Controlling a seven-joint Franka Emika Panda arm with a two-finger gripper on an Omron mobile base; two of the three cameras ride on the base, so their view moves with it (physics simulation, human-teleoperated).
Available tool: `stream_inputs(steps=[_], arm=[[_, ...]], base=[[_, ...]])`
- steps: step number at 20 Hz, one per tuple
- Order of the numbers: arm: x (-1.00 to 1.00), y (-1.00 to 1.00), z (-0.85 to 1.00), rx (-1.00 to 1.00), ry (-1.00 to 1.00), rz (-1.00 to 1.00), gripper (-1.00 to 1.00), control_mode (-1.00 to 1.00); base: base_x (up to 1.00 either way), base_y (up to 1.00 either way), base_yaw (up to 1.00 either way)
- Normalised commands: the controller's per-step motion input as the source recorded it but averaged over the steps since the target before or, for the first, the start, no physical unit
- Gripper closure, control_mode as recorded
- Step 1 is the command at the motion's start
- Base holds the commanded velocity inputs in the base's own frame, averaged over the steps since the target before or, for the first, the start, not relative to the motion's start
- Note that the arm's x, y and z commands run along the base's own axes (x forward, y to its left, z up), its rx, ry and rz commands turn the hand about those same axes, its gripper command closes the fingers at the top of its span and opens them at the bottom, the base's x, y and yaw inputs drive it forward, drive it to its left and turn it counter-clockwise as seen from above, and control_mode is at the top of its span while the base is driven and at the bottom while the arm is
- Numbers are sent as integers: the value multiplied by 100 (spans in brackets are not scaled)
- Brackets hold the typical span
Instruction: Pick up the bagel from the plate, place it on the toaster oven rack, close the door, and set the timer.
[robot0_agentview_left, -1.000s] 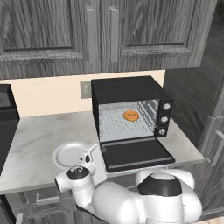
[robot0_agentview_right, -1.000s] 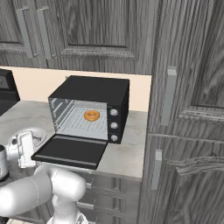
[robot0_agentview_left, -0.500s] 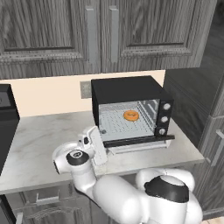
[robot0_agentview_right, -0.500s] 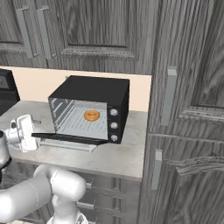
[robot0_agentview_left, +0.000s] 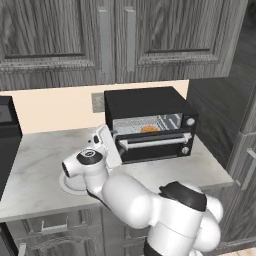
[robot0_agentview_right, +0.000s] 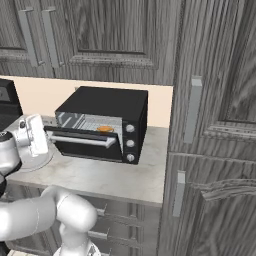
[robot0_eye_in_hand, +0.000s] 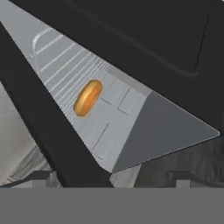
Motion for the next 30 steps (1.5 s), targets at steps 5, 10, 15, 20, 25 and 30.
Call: stream_inputs(steps=[5, 10, 15, 20, 25, 30], arm=[[63, -5, 5, 0, 0, 36, -100, -100], [9, 0, 0, -1, 0, 50, -100, -100], [47, -16, 2, 0, 0, 48, -100, -100], [87, -34, 14, 0, 0, 34, -100, -100], [28, -28, 26, 0, -1, 32, -100, -100], [-88, -18, 94, -1, -12, 28, -100, -100]], base=[[0, 0, 0], [0, 0, 0], [0, 0, 0], [0, 0, 0], [0, 0, 0], [0, 0, 0]])
